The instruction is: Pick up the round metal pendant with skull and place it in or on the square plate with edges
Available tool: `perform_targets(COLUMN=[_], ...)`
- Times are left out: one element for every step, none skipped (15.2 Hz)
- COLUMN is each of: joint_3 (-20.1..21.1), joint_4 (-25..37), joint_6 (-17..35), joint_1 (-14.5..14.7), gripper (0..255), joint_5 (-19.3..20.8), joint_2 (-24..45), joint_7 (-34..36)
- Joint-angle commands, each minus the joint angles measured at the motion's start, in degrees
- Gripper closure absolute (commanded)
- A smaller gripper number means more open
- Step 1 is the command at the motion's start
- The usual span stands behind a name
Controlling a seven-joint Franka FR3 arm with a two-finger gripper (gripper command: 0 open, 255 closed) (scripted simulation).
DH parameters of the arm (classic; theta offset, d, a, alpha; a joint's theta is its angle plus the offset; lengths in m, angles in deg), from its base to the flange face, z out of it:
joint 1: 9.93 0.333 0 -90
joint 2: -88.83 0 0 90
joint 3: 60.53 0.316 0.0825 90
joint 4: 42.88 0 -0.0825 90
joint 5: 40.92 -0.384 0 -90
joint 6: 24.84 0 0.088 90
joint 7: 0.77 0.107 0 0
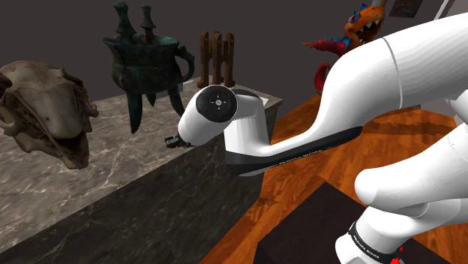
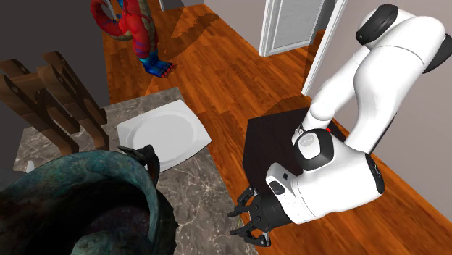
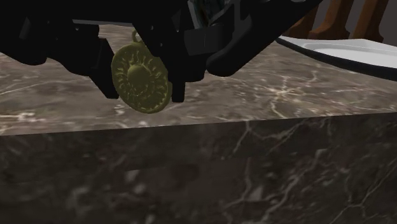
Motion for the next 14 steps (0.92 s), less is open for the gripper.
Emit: perform_targets(joint_3=[0.0,0.0,0.0,0.0,-1.1,-2.3,-3.4,-4.6,-5.7,-6.9,-8.0,-9.0,-10.1,-11.0], joint_4=[0.0,0.0,0.0,0.0,0.4,0.7,1.1,1.5,1.8,2.2,2.6,3.0,3.4,3.8], joint_6=[0.0,0.0,0.0,0.0,-0.7,-1.3,-2.0,-2.6,-3.2,-3.8,-4.4,-5.0,-5.5,-6.0], joint_1=[0.0,0.0,0.0,0.0,1.2,2.4,3.6,4.8,6.0,7.2,8.3,9.4,10.4,11.3], gripper=[255,255,255,255,255,255,255,255,255,255,255,255,255,255], joint_5=[0.0,0.0,0.0,0.0,0.0,-0.1,-0.2,-0.4,-0.6,-1.0,-1.3,-1.7,-2.1,-2.6], joint_2=[0.0,0.0,0.0,0.0,0.4,0.7,1.0,1.2,1.4,1.5,1.6,1.6,1.6,1.6], joint_7=[0.0,0.0,0.0,0.0,-0.4,-0.8,-1.2,-1.7,-2.2,-2.8,-3.3,-3.9,-4.6,-5.2])
